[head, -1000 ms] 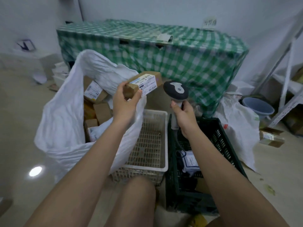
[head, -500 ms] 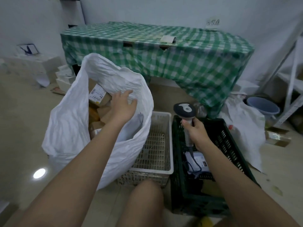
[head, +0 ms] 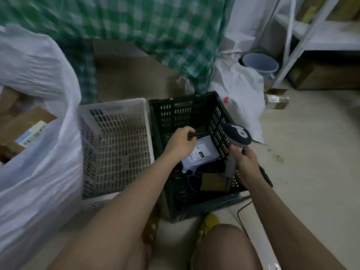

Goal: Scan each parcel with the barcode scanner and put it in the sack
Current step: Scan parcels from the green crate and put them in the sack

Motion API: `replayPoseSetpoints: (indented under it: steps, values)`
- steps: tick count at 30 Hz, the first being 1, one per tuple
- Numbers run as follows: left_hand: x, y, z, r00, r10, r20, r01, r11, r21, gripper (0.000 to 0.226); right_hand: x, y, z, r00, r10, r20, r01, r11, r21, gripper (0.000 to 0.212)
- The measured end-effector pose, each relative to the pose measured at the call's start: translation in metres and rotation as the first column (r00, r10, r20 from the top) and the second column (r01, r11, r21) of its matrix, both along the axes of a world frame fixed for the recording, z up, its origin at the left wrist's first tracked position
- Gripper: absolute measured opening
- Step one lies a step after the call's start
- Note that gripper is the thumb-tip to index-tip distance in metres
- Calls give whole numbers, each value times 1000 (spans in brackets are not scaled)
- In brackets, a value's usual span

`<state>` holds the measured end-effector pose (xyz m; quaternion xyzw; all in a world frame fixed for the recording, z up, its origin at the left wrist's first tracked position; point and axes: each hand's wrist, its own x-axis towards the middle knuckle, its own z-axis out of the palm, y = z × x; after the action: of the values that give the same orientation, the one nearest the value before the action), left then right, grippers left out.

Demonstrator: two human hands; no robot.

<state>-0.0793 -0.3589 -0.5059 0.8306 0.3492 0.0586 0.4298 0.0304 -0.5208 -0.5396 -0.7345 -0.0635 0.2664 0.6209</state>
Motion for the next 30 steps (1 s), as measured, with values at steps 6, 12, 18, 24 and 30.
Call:
replayPoseSetpoints:
  steps: [6,12,18,24,30]
  values:
    - [58,-4,-130,957,-211,-200,188,974,-128,36,36,3,-69,1000,-9,15,10,998,-65,29]
    - [86,-25,-237,842,-472,-262,416,876,-243,60,64,14,-113,1000,29,-6,-30,998,-62,22]
    - [97,-39,-290,663,-597,-452,583,790,-188,114,74,20,-135,996,75,-51,-78,995,-68,15]
    - [100,-50,-302,617,-630,-473,666,737,-112,106,79,20,-142,995,70,-65,-73,996,-53,16]
    - [93,-44,-268,656,-515,-552,653,753,73,107,76,18,-131,997,44,-62,-46,998,-33,18]
